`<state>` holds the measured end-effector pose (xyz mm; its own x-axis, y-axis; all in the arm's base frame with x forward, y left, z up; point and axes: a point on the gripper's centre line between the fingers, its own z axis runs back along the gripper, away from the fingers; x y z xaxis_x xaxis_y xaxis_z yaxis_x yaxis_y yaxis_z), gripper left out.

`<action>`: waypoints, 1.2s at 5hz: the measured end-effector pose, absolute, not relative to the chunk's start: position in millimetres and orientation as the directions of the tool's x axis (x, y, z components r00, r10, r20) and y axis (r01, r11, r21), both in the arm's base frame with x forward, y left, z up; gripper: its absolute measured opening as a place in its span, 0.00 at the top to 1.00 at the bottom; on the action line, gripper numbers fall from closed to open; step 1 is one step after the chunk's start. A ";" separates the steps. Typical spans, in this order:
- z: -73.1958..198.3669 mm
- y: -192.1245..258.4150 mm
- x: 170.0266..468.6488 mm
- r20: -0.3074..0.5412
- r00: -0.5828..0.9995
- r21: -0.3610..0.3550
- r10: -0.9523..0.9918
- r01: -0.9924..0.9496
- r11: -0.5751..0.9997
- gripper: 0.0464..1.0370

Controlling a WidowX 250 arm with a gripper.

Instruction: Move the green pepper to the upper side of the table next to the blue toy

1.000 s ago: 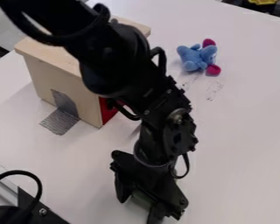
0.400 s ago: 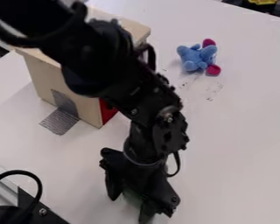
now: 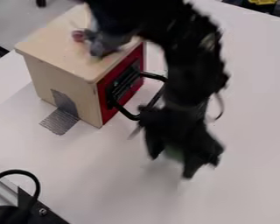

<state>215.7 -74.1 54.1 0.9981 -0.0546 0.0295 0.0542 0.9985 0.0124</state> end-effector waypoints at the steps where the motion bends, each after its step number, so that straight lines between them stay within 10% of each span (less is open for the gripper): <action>1: 62.4 -79.0 257.6 0.037 0.999 -0.005 -0.028 0.028 1.000 0.29; 4: 19.8 -73.4 393.3 -0.002 1.000 0.007 0.026 -0.026 1.000 0.29; 6: -2.6 -72.9 409.0 -0.042 0.999 0.008 0.022 -0.021 1.000 0.29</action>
<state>409.0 -72.9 -2.6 0.9989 0.0216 -0.0421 -0.0213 0.9997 0.0084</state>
